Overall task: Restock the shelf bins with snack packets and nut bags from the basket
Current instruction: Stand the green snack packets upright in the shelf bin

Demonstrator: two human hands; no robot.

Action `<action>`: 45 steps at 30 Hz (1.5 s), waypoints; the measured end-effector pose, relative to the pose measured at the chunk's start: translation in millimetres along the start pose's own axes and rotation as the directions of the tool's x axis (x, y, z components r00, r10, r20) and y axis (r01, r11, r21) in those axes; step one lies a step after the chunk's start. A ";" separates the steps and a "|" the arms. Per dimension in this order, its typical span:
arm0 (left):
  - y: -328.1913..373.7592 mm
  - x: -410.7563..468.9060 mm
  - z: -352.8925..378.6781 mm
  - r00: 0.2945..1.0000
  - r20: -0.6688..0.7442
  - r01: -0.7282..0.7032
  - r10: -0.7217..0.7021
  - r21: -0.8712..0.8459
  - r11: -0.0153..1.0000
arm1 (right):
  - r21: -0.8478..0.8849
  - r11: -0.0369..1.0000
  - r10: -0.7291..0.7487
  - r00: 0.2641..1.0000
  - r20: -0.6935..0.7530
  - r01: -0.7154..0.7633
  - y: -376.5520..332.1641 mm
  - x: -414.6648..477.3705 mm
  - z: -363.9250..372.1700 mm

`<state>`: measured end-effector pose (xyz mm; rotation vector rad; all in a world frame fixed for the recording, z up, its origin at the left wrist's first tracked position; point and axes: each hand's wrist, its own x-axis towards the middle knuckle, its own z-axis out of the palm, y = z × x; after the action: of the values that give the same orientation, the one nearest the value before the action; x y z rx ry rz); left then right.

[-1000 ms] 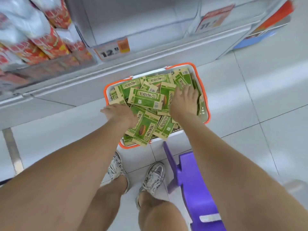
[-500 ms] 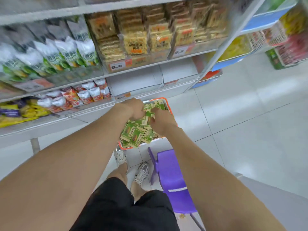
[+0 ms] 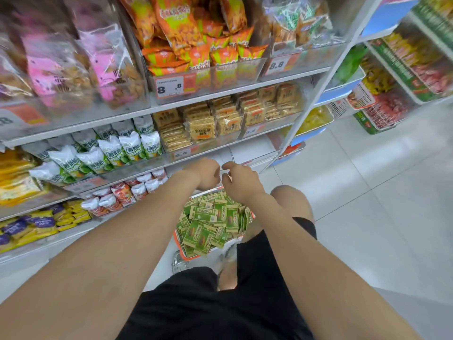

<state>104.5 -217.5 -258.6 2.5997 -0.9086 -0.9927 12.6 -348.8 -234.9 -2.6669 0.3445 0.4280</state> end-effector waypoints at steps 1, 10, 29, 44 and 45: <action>0.4 1.2 -4.0 1.000 -0.005 -0.002 0.002 -0.003 1.000 | -0.005 1.000 -0.006 1.000 -0.006 0.006 -0.8 3.3 -4.9; -9.4 27.4 -20.2 0.999 -0.034 0.020 -0.021 -0.007 1.000 | -0.088 0.994 -0.055 0.997 0.060 0.060 23.3 41.9 -14.3; -34.8 213.7 85.3 0.948 -0.058 0.294 -0.314 -0.226 0.929 | -0.204 0.701 -0.502 0.676 0.540 0.683 166.8 256.5 88.5; -135.3 332.7 339.1 0.938 -0.199 0.303 -0.283 0.078 0.950 | -0.271 0.393 -0.575 0.465 0.673 0.879 255.6 333.0 363.3; -142.3 339.2 351.2 0.935 -0.218 0.305 -0.278 0.100 0.947 | -0.271 0.405 -0.548 0.469 0.693 0.873 255.9 334.9 375.0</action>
<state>137.1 -308.1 -758.0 2.9446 -0.5659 -0.7316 153.2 -469.2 -767.8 -2.7140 -1.3836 1.0171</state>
